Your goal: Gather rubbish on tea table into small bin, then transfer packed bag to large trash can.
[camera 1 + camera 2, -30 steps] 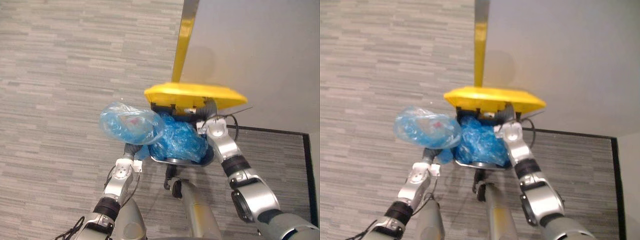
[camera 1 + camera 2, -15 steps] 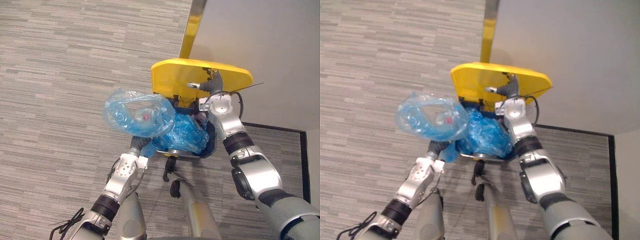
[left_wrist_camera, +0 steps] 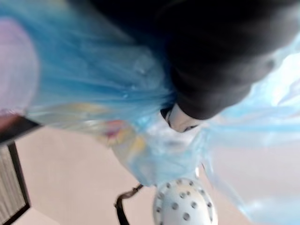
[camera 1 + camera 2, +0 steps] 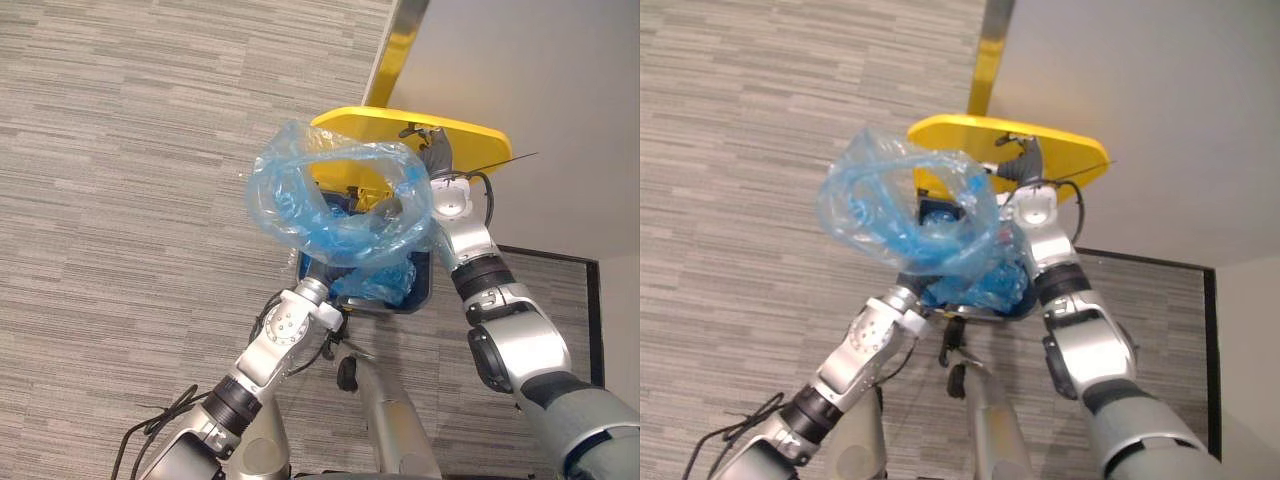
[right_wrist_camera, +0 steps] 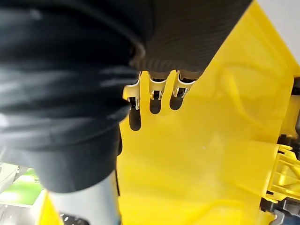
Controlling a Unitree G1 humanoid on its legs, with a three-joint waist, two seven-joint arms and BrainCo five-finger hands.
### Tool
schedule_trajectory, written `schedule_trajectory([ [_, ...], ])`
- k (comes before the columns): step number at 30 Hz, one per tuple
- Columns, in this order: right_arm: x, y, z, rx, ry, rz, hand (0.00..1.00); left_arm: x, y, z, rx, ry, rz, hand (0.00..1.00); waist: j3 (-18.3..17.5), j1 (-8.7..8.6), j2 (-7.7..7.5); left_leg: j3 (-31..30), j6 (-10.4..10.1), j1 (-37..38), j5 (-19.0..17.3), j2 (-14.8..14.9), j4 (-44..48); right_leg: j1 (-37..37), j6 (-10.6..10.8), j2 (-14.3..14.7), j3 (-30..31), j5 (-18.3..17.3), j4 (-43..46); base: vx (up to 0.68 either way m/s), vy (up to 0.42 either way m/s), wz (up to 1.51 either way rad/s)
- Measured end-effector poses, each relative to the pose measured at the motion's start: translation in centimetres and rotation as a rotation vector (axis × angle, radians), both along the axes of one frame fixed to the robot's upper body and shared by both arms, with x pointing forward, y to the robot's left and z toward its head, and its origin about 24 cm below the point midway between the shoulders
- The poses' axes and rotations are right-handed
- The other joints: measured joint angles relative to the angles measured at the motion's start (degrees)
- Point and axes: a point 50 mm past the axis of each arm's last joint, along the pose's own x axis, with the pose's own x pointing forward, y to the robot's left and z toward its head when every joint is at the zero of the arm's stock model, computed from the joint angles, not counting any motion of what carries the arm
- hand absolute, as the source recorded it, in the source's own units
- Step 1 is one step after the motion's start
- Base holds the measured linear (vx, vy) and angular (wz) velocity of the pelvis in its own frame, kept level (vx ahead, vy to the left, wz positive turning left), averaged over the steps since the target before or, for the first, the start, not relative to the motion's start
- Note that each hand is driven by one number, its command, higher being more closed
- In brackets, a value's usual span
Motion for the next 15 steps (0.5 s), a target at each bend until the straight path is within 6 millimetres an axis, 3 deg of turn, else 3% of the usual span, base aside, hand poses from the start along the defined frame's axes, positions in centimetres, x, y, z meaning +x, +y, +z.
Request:
schedule_trajectory([
  [5, -0.6, 0.9, 1.9, 0.005, -0.086, 0.038, 0.00, 2.3, -0.9, 0.9, 0.110, -0.063, 0.055, 1.00, 1.26, -0.69, -0.25, 1.04, -0.02, -1.55, -0.59, 0.34, 1.72, -1.77, 0.07, 0.19, 0.86, 0.17, 0.88, -0.04, -0.001, -0.11],
  [11, -0.9, 2.0, 3.1, -0.012, -0.140, 0.074, 0.00, 6.0, 0.1, 0.8, 0.285, -0.047, 0.199, 1.00, 2.70, -1.78, -0.65, 1.81, -0.24, -6.08, -0.78, 0.88, 3.78, -6.28, 0.26, 0.52, 1.32, 0.99, 1.37, -0.03, -0.019, -0.10],
  [15, -1.0, 2.6, 3.7, -0.025, -0.156, 0.092, 0.00, 8.1, 0.7, 1.9, 0.352, -0.057, 0.288, 1.00, 4.22, -2.11, -0.96, 2.43, -0.10, -9.03, -1.43, 1.54, 5.70, -8.76, 0.15, 0.72, 1.38, 1.38, 1.75, -0.03, -0.014, -0.08],
])
